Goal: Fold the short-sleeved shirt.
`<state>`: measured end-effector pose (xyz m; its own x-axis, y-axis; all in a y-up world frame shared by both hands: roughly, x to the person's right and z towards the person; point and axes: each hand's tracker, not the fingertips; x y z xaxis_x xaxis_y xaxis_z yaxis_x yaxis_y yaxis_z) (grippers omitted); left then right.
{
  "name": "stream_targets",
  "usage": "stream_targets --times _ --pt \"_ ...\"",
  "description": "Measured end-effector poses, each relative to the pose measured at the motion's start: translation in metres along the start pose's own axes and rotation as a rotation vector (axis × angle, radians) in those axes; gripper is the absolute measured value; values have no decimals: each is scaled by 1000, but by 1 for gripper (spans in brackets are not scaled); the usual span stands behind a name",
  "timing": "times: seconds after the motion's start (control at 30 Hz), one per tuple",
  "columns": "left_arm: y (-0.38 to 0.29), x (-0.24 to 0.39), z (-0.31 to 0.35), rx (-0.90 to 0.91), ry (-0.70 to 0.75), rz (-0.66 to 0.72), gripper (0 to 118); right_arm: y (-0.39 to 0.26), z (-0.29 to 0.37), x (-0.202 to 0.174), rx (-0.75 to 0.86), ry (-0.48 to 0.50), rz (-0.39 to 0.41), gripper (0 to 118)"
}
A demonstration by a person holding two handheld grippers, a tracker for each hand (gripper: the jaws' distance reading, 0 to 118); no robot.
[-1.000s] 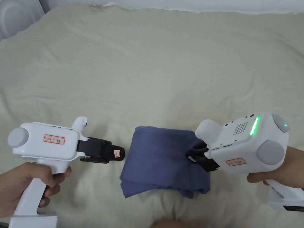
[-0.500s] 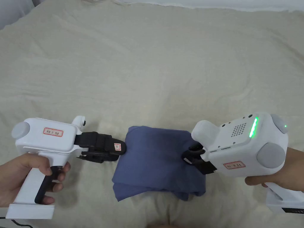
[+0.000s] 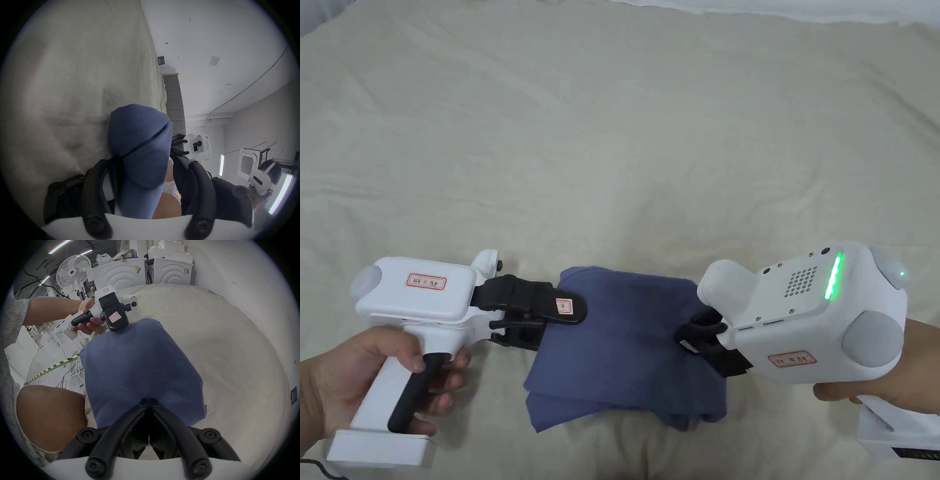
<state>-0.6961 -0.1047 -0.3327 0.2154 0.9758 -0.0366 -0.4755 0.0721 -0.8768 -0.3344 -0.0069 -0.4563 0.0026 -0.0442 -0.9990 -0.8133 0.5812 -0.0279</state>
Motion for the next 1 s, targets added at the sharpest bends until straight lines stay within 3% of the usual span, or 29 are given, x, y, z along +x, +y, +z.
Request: stream_targets --times 0.17,0.47,0.53,0.6,0.63,1.0 --pt "3 5 -11 -35 -13 -13 72 1 -1 -1 -10 -2 13 0" --pt "2 17 -14 -65 120 -151 70 1 -3 -1 -13 -5 14 0" --pt "2 20 -15 -59 132 -132 64 1 -3 -2 -13 -8 15 0" --pt "0 19 -13 -47 188 -146 40 1 -3 -2 -14 -9 17 0" --pt "0 16 -11 -42 213 -125 35 1 -3 -2 -11 -8 16 0" --pt "-7 33 -7 -19 257 -147 27 3 8 -3 17 -13 20 0"
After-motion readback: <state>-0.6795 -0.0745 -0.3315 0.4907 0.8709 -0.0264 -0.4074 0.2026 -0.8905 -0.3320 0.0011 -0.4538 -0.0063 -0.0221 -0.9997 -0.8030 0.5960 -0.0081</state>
